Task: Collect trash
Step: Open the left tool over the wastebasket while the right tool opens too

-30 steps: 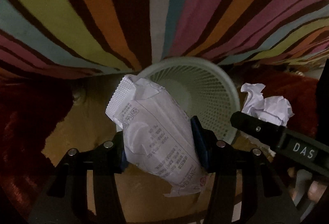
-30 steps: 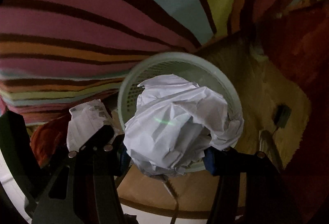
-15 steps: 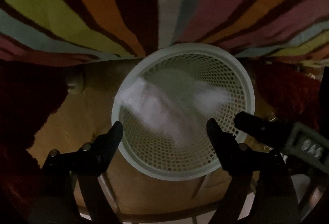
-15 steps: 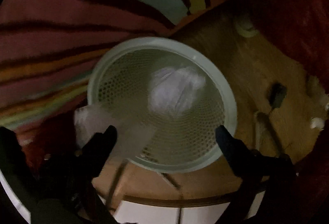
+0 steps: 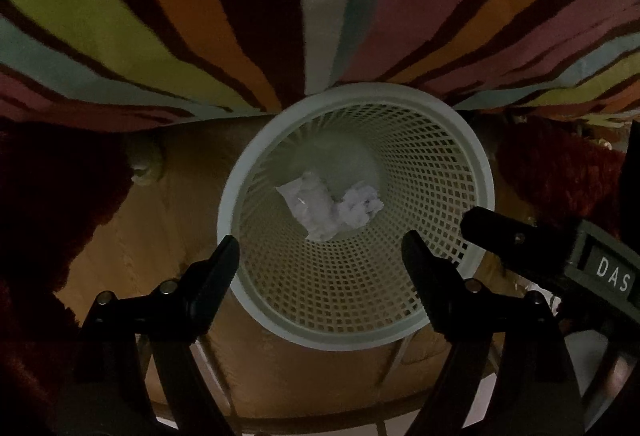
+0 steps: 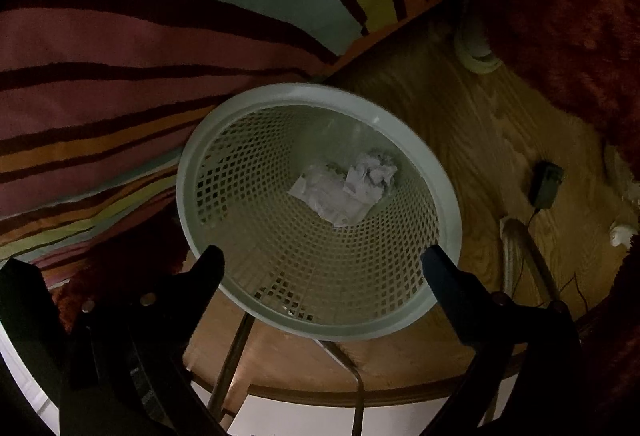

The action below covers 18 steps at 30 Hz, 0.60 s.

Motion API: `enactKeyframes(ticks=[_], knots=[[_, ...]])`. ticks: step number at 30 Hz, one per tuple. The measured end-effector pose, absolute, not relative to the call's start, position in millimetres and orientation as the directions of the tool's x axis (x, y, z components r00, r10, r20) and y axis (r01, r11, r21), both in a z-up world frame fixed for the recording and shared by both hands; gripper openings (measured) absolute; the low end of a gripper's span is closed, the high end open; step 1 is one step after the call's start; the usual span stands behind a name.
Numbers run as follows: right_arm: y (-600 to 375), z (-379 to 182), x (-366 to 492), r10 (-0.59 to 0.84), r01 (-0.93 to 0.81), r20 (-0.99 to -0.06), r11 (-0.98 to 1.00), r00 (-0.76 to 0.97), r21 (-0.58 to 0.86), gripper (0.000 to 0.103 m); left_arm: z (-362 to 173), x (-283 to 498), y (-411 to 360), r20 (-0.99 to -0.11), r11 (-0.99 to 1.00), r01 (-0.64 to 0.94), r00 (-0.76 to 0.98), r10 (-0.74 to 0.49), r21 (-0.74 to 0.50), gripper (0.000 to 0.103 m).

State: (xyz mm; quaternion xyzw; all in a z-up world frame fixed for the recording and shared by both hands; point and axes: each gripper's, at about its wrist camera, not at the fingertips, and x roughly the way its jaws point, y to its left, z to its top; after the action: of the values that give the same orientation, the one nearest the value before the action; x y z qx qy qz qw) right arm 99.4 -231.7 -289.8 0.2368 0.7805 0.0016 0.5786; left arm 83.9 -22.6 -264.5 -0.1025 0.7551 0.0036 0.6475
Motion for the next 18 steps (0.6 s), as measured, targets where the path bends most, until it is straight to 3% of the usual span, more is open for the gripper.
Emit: enactKeyframes(ticks=[18], knots=[[-228.6,-255.5,100.1,0.4,0.325,-0.904,0.883,-0.149,0.338,0.095,-236.7,73.4,-6.1,-0.98,0.968,-0.206,-0.1,-0.17,-0.147,0.081]])
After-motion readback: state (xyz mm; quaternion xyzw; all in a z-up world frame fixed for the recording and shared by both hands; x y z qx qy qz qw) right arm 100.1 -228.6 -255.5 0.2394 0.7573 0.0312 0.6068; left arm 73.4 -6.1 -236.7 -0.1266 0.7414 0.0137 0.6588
